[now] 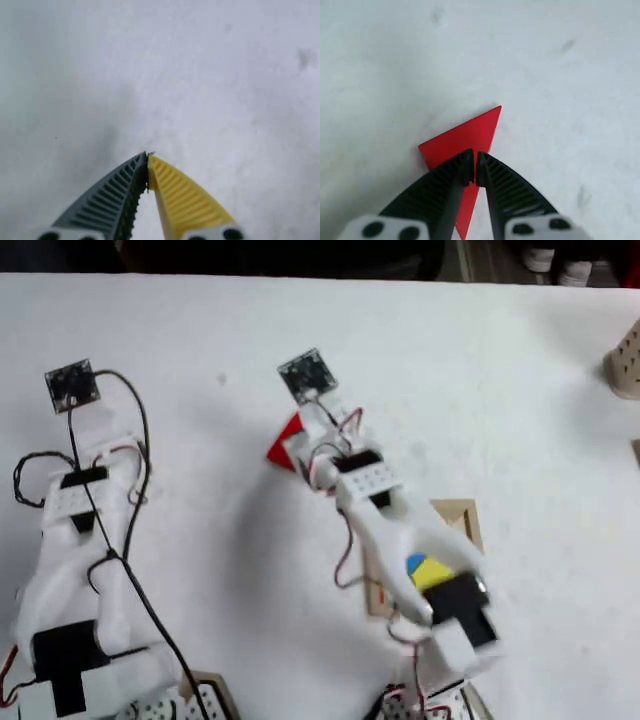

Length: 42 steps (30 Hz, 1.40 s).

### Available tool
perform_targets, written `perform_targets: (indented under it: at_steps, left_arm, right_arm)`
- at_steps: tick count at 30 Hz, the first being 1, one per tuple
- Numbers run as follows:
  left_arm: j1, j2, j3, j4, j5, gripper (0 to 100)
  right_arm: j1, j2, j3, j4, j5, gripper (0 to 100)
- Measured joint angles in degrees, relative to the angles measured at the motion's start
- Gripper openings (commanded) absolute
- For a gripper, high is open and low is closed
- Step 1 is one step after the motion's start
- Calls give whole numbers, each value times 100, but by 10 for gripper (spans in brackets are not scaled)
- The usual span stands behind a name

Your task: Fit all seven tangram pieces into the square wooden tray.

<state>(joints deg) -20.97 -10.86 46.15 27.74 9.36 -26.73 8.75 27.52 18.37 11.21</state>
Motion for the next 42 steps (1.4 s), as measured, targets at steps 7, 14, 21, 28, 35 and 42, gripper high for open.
perform_targets:
  at_steps: [7,14,21,28,35,42]
  left_arm:
    - [0,0,0,-35,0,20]
    - [0,0,0,-53,0,20]
    - [0,0,0,-53,0,20]
    - [0,0,0,-53,0,20]
    - [0,0,0,-53,0,20]
    - [0,0,0,-53,0,20]
  right_arm:
    - [70,1196,-1231,149,0,17]
    - [114,2154,-2470,369,0,16]
    - [229,2822,-3473,1336,0,16]
    - [237,3226,-4202,2031,-9,16]
    - [193,3218,-4308,3086,571,16]
    - [-44,2725,-4123,4334,1178,16]
